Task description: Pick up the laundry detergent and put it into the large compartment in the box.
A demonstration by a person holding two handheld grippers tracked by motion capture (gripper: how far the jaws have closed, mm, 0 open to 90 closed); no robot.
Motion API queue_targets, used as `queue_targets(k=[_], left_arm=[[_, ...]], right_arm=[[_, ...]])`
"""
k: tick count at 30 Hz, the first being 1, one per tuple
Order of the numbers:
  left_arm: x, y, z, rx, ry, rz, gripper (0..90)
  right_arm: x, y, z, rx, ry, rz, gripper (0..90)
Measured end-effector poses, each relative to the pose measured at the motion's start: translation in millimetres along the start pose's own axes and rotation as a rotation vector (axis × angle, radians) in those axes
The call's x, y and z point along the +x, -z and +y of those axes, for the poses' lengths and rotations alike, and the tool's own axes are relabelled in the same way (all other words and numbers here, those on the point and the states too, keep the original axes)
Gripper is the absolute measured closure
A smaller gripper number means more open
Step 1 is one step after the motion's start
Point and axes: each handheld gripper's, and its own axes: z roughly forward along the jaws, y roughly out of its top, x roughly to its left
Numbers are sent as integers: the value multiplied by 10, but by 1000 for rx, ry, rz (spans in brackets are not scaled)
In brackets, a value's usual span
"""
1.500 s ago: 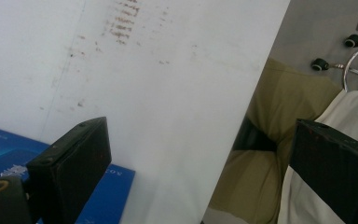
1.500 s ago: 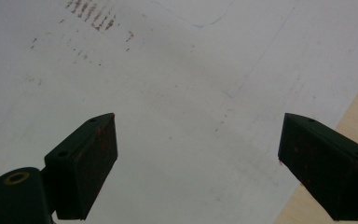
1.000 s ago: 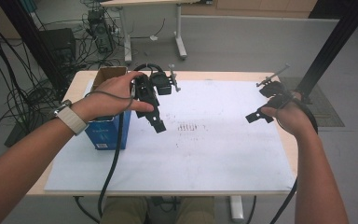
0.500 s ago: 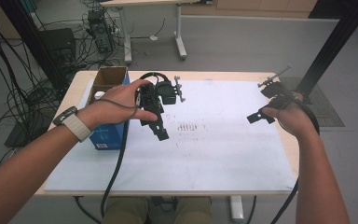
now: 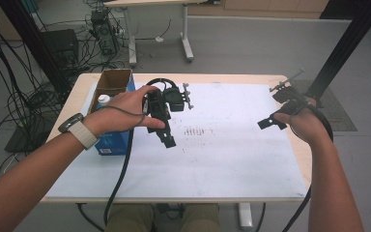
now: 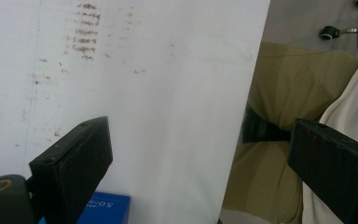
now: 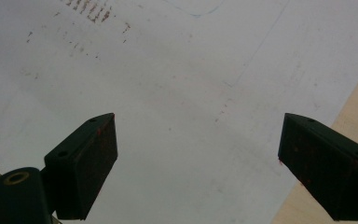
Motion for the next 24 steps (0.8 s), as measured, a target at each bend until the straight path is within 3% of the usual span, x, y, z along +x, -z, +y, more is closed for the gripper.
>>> queue_targets(k=[24], left_arm=[[27, -28, -30, -5, 17, -3, 70]], right_arm=[[-7, -35, 5, 1, 4, 5, 117]])
